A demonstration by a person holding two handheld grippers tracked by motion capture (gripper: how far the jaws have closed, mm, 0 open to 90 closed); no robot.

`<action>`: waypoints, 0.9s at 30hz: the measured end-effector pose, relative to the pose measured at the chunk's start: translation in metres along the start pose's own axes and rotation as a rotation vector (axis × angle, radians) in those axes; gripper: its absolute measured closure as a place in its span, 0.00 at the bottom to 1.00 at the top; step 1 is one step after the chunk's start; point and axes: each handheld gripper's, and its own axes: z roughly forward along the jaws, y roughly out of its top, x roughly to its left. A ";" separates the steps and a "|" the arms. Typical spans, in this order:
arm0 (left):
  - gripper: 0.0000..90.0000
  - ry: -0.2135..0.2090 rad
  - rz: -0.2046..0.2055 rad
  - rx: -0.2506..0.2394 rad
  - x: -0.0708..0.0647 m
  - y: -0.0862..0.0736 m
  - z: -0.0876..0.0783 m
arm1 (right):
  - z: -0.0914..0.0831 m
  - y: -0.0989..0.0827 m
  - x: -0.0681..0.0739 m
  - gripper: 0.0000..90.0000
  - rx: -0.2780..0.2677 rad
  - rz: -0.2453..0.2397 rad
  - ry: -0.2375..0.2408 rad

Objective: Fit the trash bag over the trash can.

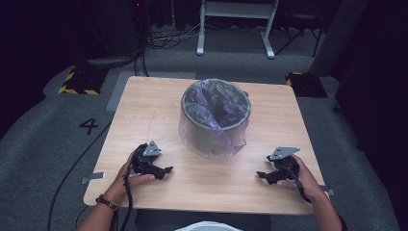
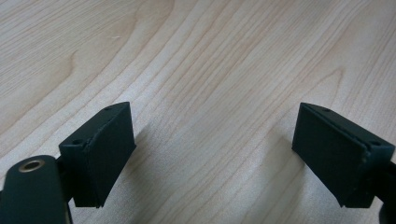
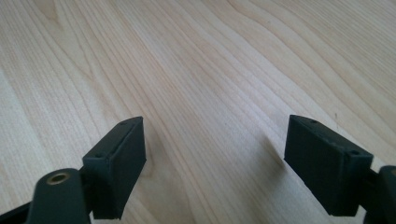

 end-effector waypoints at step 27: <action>0.14 0.003 -0.002 -0.001 0.000 0.000 0.000 | -0.017 -0.044 -0.009 0.19 -0.144 0.128 -0.045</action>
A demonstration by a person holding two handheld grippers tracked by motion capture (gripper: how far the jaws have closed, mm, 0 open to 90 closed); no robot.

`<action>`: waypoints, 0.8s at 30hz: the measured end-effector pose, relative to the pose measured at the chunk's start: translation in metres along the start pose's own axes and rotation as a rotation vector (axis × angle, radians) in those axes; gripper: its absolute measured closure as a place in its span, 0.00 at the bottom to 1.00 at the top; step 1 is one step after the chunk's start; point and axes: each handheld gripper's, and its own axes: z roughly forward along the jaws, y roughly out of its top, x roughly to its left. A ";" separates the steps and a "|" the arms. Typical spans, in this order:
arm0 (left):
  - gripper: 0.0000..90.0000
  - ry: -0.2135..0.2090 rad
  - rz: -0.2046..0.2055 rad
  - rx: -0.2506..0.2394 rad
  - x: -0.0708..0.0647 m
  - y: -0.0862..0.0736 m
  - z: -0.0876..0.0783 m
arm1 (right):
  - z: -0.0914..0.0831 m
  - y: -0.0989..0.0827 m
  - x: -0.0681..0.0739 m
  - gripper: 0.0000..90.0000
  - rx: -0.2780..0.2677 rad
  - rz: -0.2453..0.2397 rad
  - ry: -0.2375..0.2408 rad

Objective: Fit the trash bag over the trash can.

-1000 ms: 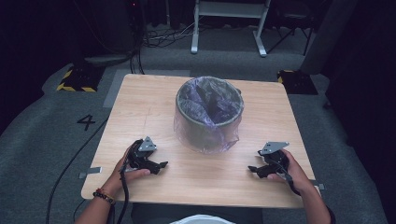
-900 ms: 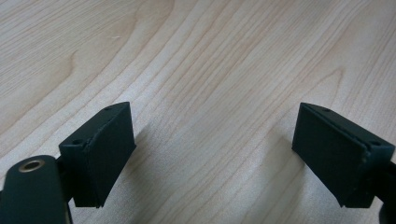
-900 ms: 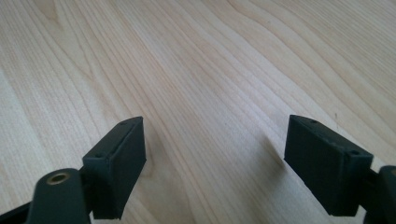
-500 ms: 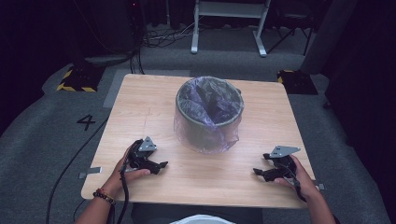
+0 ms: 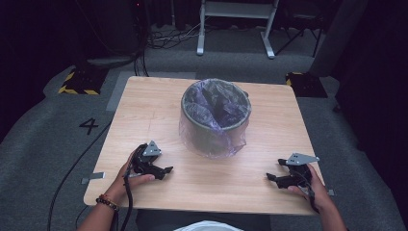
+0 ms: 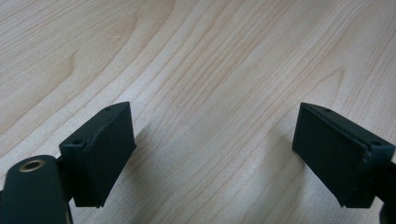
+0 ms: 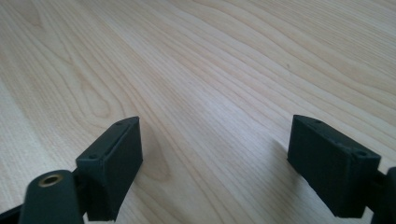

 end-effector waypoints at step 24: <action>0.14 -0.001 -0.001 0.001 0.000 0.001 0.001 | -0.016 -0.015 -0.018 0.18 0.002 0.107 -0.113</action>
